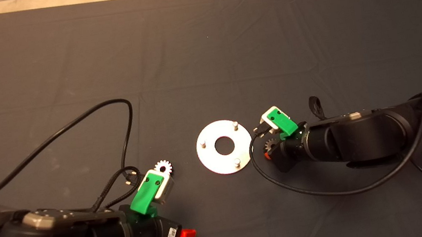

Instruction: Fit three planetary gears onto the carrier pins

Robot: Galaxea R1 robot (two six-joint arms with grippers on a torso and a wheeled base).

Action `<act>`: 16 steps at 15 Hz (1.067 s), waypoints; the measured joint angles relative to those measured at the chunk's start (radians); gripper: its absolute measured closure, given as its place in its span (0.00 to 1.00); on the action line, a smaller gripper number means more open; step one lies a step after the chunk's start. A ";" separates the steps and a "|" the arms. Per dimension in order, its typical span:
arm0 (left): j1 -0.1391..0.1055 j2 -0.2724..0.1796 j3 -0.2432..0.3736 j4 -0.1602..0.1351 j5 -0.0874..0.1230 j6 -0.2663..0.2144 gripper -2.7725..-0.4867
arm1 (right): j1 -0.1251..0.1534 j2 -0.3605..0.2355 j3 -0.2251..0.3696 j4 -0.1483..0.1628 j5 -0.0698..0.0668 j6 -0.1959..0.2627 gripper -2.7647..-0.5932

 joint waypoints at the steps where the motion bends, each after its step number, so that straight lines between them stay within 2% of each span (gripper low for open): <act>1: -0.009 0.000 0.000 0.003 0.000 0.001 0.18 | 0.000 -0.002 0.021 -0.003 0.001 0.004 0.84; 8: -0.024 -0.001 0.000 0.005 0.000 0.019 0.18 | 0.001 -0.004 0.151 -0.010 0.000 0.050 0.84; 12: -0.027 -0.001 0.000 0.006 0.000 0.024 0.18 | 0.007 0.027 0.168 -0.016 -0.007 0.057 0.84; 16: -0.027 -0.004 0.000 0.013 0.000 0.027 0.18 | 0.015 0.099 0.152 -0.016 -0.004 0.059 0.84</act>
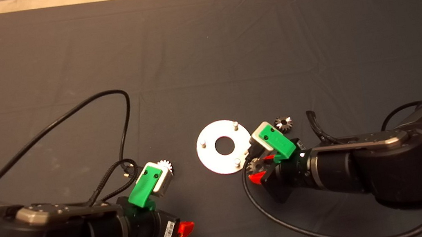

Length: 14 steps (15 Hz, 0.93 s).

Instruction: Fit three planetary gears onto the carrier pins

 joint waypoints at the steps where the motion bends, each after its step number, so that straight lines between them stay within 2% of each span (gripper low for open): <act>1: 0.000 0.000 0.000 0.001 0.000 0.001 0.18 | 0.004 0.017 -0.018 0.000 -0.001 0.000 0.84; 4: 0.000 0.000 0.000 0.008 0.000 0.003 0.18 | 0.009 0.060 -0.068 0.000 -0.001 0.000 0.84; 8: 0.000 0.001 0.000 0.014 0.000 0.004 0.18 | 0.020 0.085 -0.120 0.000 -0.003 -0.013 0.85; 14: 0.000 0.001 0.000 0.015 0.000 0.004 0.18 | 0.031 0.099 -0.144 0.000 -0.002 -0.045 0.85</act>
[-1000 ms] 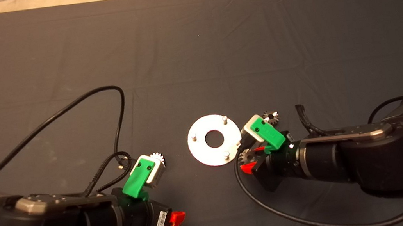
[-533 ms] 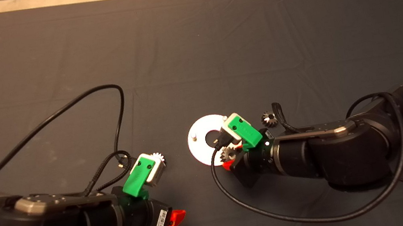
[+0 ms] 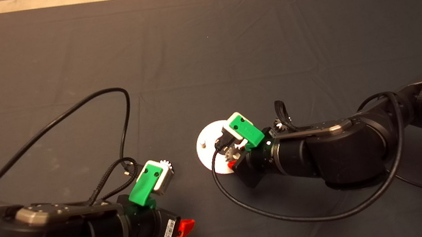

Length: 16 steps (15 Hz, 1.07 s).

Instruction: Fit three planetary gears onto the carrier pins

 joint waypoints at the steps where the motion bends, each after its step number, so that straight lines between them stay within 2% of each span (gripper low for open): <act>1: 0.000 0.000 0.000 0.000 0.000 0.000 0.18 | -0.001 0.000 -0.002 0.000 0.000 -0.001 0.85; 16: 0.000 0.000 0.000 0.000 0.000 0.000 0.18 | 0.001 0.000 -0.021 0.001 0.000 -0.035 0.85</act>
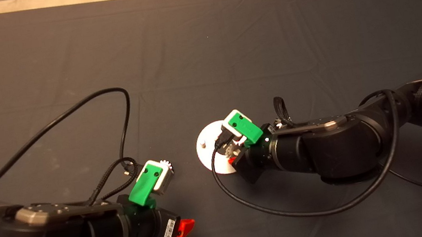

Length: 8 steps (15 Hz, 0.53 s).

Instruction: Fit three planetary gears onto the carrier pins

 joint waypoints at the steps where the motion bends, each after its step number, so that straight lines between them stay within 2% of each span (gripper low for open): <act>1: 0.000 0.000 0.000 0.000 0.000 0.000 0.18 | 0.000 0.000 0.000 0.000 0.000 -0.001 0.85; 3: 0.000 0.000 0.000 0.000 0.000 0.000 0.18 | 0.002 0.000 0.000 0.004 0.000 -0.002 0.85; 6: -0.005 0.000 0.000 0.000 0.000 0.000 0.18 | 0.023 0.000 0.000 0.021 0.000 -0.002 0.85; 8: -0.005 0.001 0.000 0.002 0.000 0.000 0.18 | 0.023 0.005 0.000 0.051 0.000 -0.003 0.85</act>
